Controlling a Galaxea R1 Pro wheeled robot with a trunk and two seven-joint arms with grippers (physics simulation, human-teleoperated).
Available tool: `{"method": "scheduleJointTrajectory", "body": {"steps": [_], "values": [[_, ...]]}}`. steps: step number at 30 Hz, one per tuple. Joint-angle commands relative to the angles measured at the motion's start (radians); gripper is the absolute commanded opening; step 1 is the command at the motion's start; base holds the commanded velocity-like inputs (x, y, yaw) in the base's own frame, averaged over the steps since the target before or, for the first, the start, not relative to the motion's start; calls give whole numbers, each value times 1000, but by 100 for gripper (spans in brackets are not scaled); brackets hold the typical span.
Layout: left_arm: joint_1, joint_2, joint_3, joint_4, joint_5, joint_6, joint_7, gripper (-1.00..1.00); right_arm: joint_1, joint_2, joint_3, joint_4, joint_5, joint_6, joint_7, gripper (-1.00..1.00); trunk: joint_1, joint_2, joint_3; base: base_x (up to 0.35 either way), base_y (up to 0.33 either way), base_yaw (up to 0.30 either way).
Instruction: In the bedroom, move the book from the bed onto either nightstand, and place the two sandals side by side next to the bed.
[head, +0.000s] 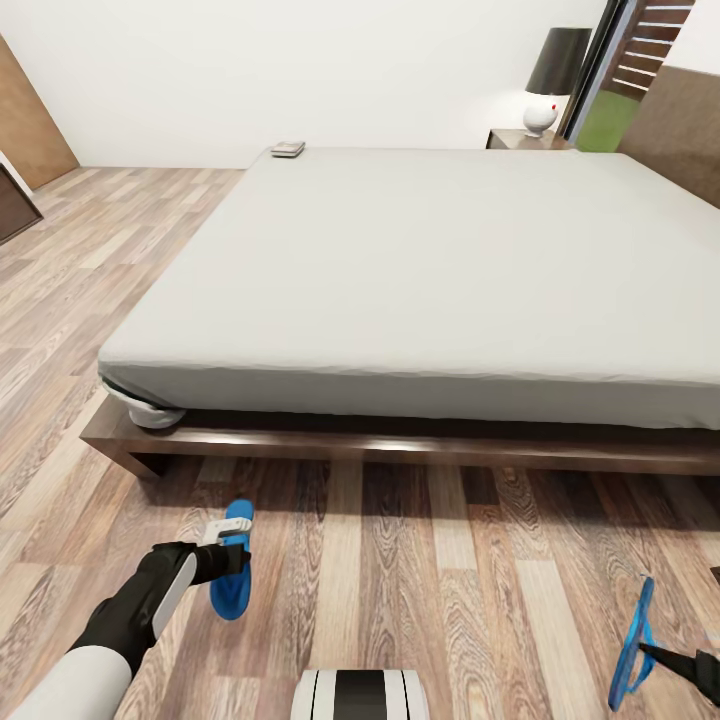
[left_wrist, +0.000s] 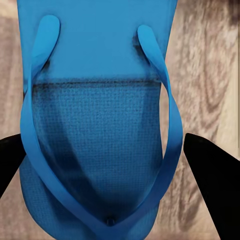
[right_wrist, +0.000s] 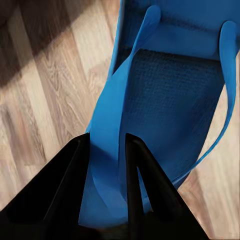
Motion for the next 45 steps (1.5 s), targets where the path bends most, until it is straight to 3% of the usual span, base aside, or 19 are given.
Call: {"method": "scheduleJointTrajectory", "body": {"steps": [1, 3, 6, 10, 16, 27, 45], "values": [[0, 0, -2, -1, 6, 5, 2, -100, 0, -1, 10, -37, -10, 72, 2, -100, 0, 0, -1, 0, 0, 0], [0, -2, -2, -1, 6, 5, 2, -100, 0, -2, 8, -126, -11, 172, 5, -100, 0, 0, -1, 0, 0, 0], [0, -3, -3, -1, 7, 5, 2, -100, 0, -2, 6, -246, -12, 238, 7, -100, 0, 0, -1, 0, 0, 0], [0, -4, -3, -1, 7, 6, 1, -100, 0, -2, 5, -323, -13, 322, 10, -100, 0, 0, -1, 0, 0, 0], [0, -3, -2, -1, 7, 6, 0, -100, 0, 1, 12, -417, -9, 338, 11, -100, 0, 0, -1, 0, 0, 0], [0, -1, 2, 0, 4, 6, 2, -100, 0, 1, 7, -425, -6, 338, 9, -100, 0, 0, -1, 0, 11, 0], [0, 0, 4, 0, 4, 6, 2, -100, 0, 1, 5, -425, -6, 338, 9, -100, 0, 0, -1, 0, 206, 0]]}}
